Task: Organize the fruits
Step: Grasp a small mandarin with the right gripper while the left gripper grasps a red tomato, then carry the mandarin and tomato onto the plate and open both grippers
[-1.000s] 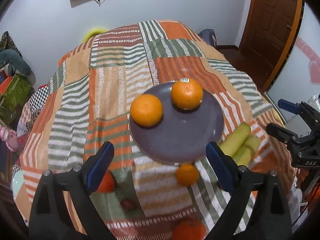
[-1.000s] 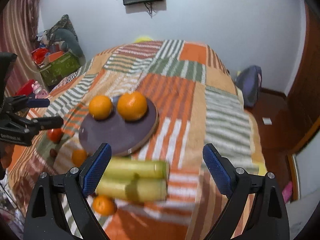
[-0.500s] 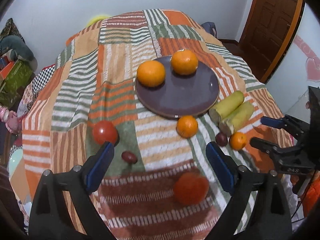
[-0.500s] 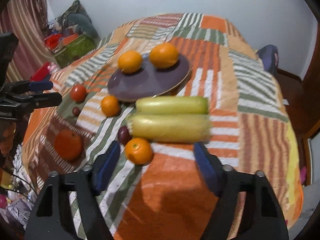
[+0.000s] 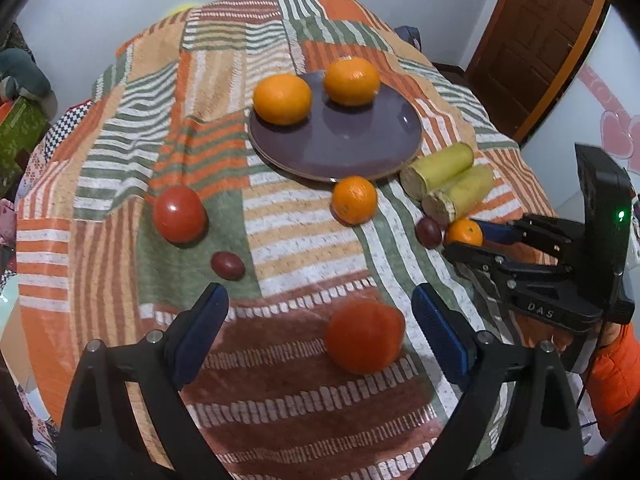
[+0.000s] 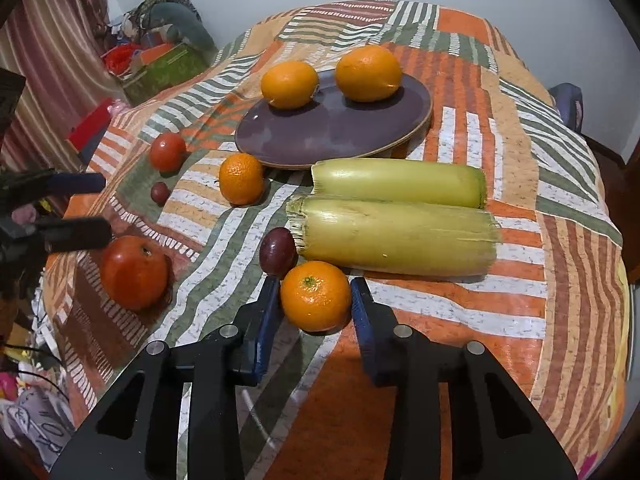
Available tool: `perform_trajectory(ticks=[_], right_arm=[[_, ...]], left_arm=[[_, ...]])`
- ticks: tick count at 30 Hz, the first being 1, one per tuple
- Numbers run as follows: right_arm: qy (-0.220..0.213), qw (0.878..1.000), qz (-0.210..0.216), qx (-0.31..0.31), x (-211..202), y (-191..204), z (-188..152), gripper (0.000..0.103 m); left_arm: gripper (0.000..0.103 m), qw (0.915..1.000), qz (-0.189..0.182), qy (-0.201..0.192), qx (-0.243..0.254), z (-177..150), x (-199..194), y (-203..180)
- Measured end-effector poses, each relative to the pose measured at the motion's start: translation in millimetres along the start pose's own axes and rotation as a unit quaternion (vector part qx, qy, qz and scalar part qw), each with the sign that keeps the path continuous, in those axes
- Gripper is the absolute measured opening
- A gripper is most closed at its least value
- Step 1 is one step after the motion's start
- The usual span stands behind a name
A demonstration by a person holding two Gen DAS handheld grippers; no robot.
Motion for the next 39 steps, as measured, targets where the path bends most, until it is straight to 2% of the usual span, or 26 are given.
perform_trajectory(ticks=[9, 15, 20, 30, 39], right_arm=[[-0.022, 1.0, -0.004, 0.01, -21.8, 0.6, 3.3, 0.033], [-0.034, 0.999, -0.01, 0.014, -36.4, 3.0, 5.6, 0.033], [-0.037, 0.999, -0.013, 0.015, -43.0, 4.2, 3.9, 0.033], [-0.038, 0.999, -0.018, 0.02, -47.2, 2.9, 2.8, 0.033], [-0.043, 0.999, -0.026, 0.004, -47.8, -2.9, 16.3, 0.033]], left_arm=[[0.091, 0.9996, -0.007, 0.025, 0.008, -24.1, 9.1, -10.2], [0.076, 0.9991, -0.007, 0.042, 0.009, -37.9, 20.1, -13.3], [0.051, 0.9985, -0.012, 0.053, 0.008, -45.0, 26.9, -14.9], [0.051, 0.9992, -0.01, 0.038, 0.001, -38.5, 18.8, -10.6], [0.051, 0.9996, -0.015, -0.014, -0.016, 9.0, -6.3, -1.3]])
Point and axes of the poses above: each gripper's, at about its wrist camera, not at the fingertips, and x roughly the way its jaws point, y to its left, z to its top, the point moved 10 cm from there along x, roughly the way its jaws point, and after that the axes turned 15 degrees about -x, right-handed, at the moved point
